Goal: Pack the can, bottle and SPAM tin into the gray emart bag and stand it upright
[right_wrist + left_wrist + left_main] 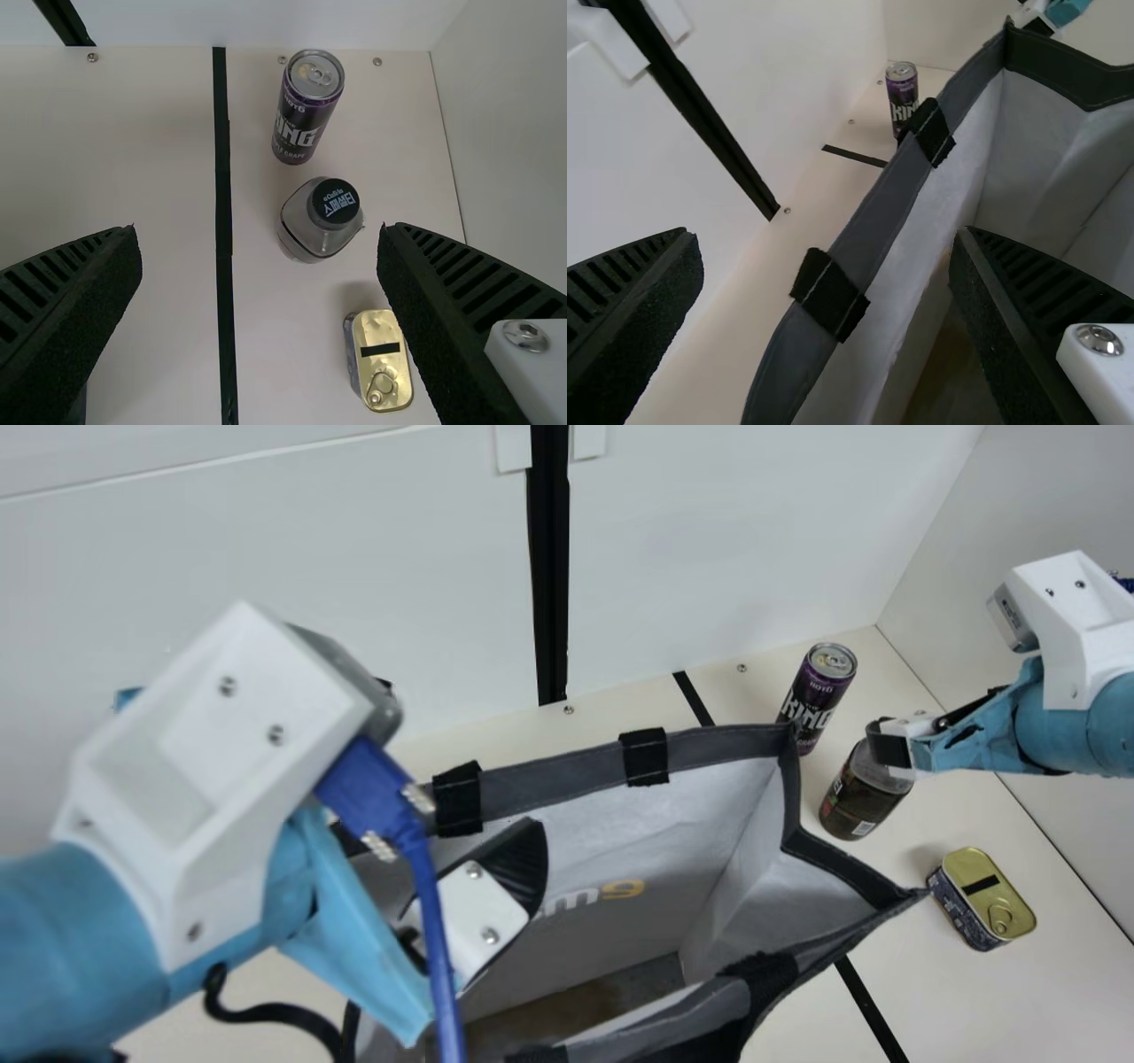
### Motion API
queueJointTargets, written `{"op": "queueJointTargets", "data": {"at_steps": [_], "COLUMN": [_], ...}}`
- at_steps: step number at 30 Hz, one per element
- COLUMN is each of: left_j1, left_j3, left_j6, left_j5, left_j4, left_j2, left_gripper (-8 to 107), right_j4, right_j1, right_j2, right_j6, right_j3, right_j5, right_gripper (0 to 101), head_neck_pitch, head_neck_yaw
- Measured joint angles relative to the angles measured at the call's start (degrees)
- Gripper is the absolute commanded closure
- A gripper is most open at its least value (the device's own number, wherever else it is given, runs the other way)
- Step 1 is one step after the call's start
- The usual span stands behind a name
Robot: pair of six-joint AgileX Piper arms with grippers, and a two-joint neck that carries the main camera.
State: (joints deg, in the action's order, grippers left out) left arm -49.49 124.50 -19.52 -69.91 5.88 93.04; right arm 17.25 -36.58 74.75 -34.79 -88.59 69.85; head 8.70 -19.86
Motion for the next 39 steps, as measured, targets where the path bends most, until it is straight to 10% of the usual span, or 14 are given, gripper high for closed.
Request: {"op": "queueJointTargets", "data": {"at_steps": [24, 39], "left_j1": [4.33, 4.56], "left_j3": [1.71, -0.75], "left_j6": [-5.95, -6.93], "left_j5": [0.11, 0.11], "left_j4": [6.10, 7.19], "left_j2": [10.76, 12.75], "left_gripper": [9, 107], "right_j4": [0.00, 0.00], "right_j1": [0.00, 0.00], "right_j2": [0.00, 0.00], "right_j6": [0.00, 0.00], "right_j3": [0.00, 0.00], "right_j5": [0.00, 0.00], "right_gripper": [6, 6], "head_neck_pitch": [0.09, 0.09], "head_neck_yaw": [-0.09, -0.09]}}
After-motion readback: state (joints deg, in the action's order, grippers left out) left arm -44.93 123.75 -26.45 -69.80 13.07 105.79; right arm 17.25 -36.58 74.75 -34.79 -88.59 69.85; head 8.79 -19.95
